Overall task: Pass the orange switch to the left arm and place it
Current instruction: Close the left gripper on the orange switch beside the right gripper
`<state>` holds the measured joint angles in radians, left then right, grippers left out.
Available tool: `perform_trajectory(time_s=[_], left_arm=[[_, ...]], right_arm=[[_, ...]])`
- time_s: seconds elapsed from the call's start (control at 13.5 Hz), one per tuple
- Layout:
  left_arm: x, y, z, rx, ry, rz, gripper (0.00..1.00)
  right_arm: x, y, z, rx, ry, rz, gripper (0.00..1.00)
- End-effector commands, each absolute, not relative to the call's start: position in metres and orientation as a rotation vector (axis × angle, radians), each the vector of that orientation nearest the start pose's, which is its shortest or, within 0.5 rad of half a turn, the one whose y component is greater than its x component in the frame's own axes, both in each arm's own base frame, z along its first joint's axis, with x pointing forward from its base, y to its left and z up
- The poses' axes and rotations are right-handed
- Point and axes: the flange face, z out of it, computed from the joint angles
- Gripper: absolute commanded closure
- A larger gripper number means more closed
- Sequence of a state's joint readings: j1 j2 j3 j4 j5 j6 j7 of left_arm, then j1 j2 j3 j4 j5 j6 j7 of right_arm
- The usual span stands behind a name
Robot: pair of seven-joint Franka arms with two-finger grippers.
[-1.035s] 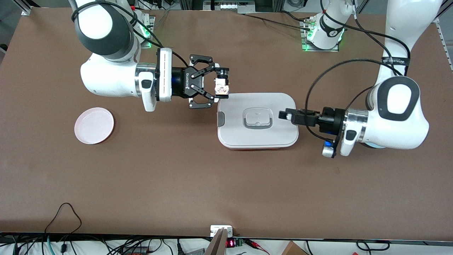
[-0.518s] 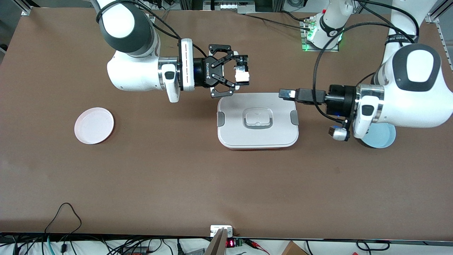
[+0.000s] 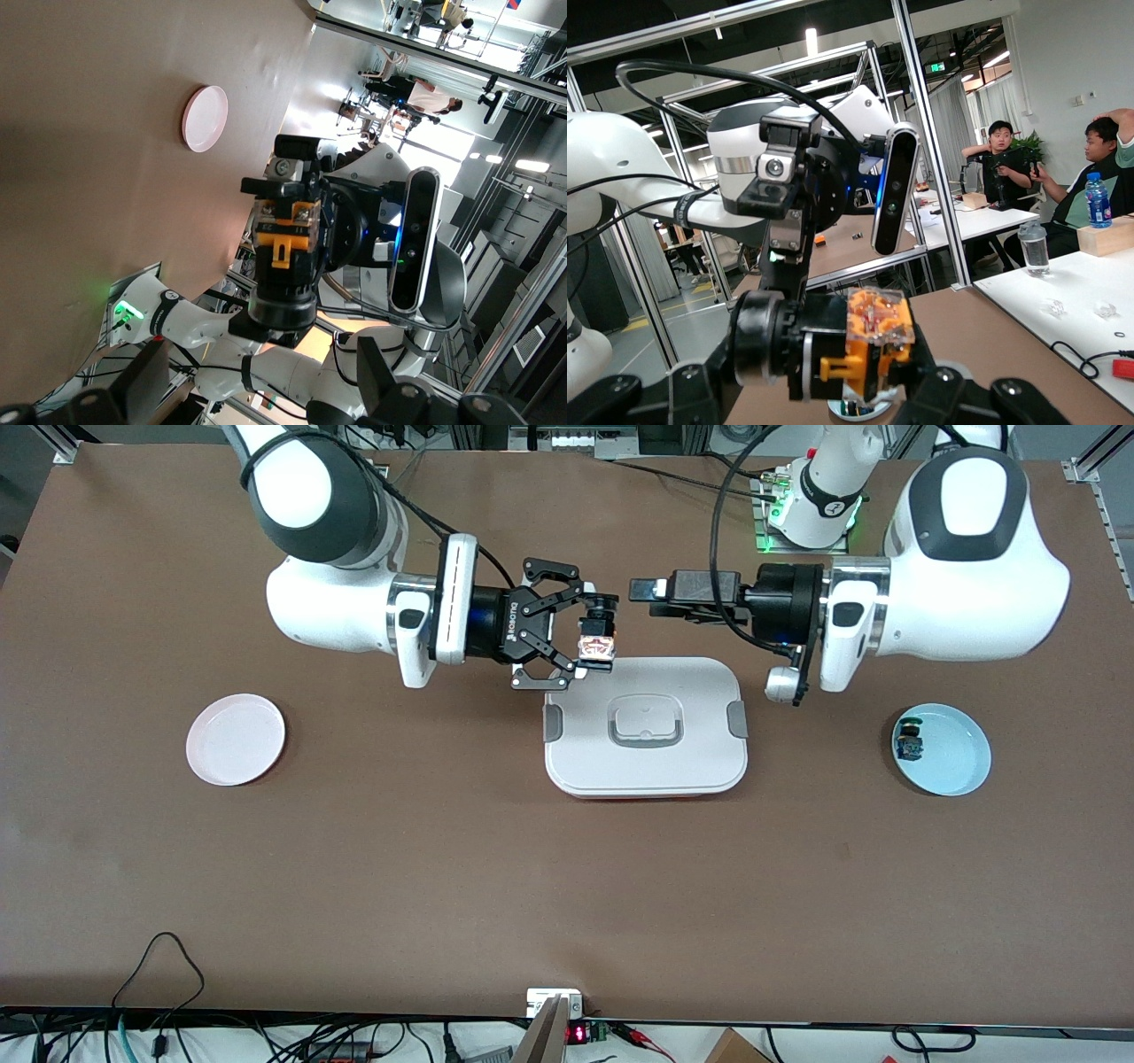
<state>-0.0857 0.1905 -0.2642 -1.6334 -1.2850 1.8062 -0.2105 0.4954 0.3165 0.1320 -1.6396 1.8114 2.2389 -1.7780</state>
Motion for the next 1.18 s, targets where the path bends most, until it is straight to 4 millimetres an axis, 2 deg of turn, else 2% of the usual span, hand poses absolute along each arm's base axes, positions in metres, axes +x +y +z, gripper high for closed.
perform_trajectory(time_s=[0.0, 0.22, 0.52, 0.67, 0.96, 1.04, 1.11], left_arm=[[0.566, -0.291, 0.569, 1.845, 0.252, -0.352, 0.1], [0.571, -0.295, 0.56, 1.844, 0.262, -0.34, 0.11], [0.568, -0.3, 0.56, 1.846, 0.252, -0.346, 0.4], [0.568, -0.3, 0.561, 1.846, 0.251, -0.344, 0.49], [0.569, -0.3, 0.559, 1.849, 0.22, -0.321, 0.81], [0.572, -0.295, 0.557, 1.849, 0.196, -0.293, 0.87], [0.573, -0.291, 0.555, 1.85, 0.191, -0.281, 0.99]], right_arm=[[0.544, 0.429, 0.502, -1.38, -0.975, -1.084, 1.0], [0.543, 0.43, 0.502, -1.379, -0.975, -1.083, 1.0], [0.544, 0.429, 0.502, -1.388, -0.981, -1.088, 1.0], [0.544, 0.43, 0.502, -1.389, -0.98, -1.087, 0.99], [0.542, 0.432, 0.502, -1.385, -0.986, -1.084, 0.99], [0.542, 0.431, 0.502, -1.385, -0.986, -1.085, 0.99], [0.542, 0.431, 0.501, -1.384, -0.987, -1.084, 0.98]])
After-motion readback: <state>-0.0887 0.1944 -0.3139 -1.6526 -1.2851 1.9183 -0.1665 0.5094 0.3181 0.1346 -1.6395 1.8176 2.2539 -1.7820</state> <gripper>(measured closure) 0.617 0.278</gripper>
